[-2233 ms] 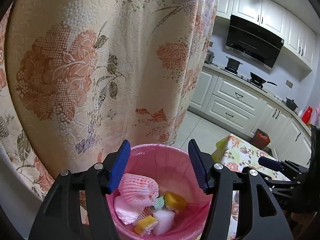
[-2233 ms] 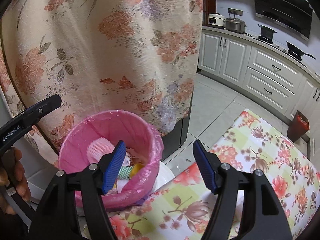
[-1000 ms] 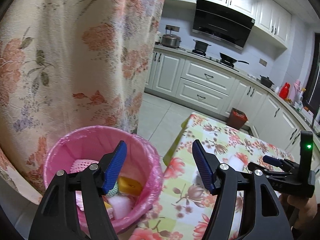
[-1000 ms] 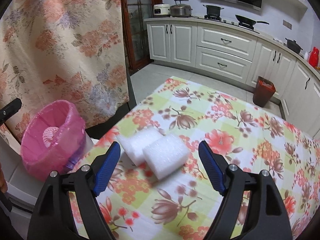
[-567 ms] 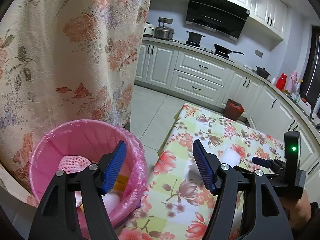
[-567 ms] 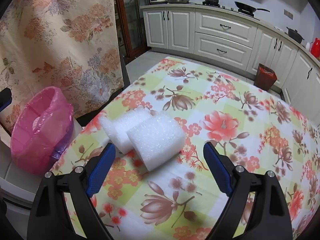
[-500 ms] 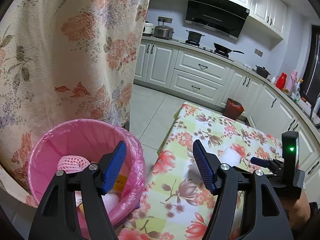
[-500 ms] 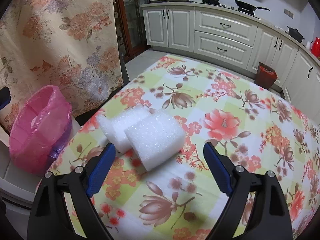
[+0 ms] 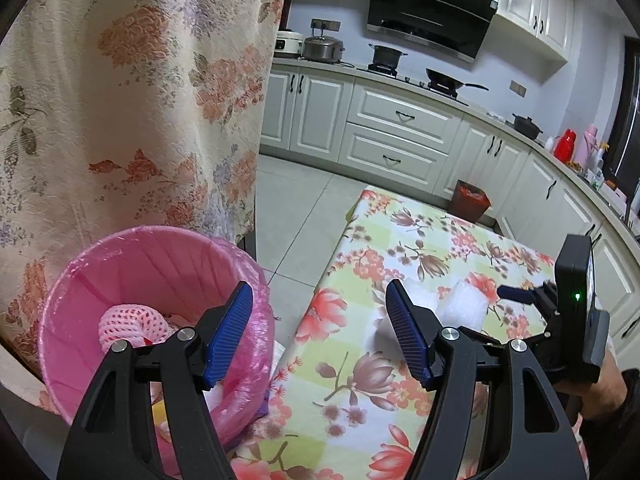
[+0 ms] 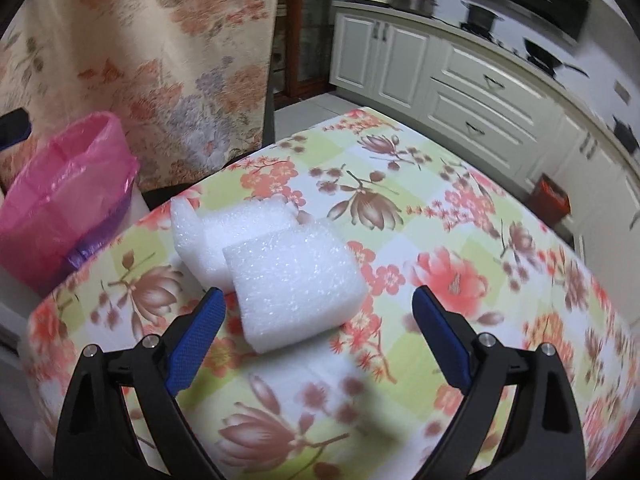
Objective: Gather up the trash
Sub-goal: 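Move both tools back over the table toward the white foam blocks, then grasp a white foam block with the right tool while the left tool grasps another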
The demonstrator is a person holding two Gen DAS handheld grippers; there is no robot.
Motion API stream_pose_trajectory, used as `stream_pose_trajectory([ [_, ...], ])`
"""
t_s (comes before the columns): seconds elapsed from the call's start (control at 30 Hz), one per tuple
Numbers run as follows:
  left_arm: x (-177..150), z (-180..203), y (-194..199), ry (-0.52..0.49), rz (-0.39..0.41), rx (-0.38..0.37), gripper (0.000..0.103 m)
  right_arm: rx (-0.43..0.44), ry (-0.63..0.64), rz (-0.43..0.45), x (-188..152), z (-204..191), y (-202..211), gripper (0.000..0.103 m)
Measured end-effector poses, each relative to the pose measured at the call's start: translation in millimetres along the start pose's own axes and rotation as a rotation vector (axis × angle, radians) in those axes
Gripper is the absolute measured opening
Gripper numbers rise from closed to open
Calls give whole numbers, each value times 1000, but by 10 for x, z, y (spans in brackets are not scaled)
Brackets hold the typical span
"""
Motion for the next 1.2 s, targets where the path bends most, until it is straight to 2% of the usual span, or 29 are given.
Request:
stream_pose_trajectory([
  [0.17, -60, 98, -117, -11, -18, -5, 64, 35, 25, 3, 22, 1, -66, 89],
  [0.23, -93, 144, -170, -19, -27, -10, 66, 72, 8, 0, 24, -11, -97, 75],
  [0.27, -107, 159, -200, -22, -31, -12, 67, 93, -5, 1, 25, -24, -100, 65],
  [0.67, -378, 537, -565, -109, -104, -74, 68, 56, -118, 16, -64, 165, 75, 63],
  [0.77, -463, 661, -673, -146, -125, -99, 72, 33, -143, 22, -103, 267, 153, 63],
  [0.93, -573, 803, -867, -194, -165, -133, 73, 8, -188, 33, -156, 416, 272, 63],
  [1.2, -718, 894, -1214, -262, -230, -132, 77, -6, -230, 39, -233, 536, 362, 63],
])
Point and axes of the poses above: each gripper's, at about its wrist camera, not at the fingertips, and y roughly against the way its jaws point, z to its right, x to its top, the point moved 10 cm from there along -y, roughly the way its jaws point, and after that the axes turned 8 degrees about y, right-handed, at the moved point
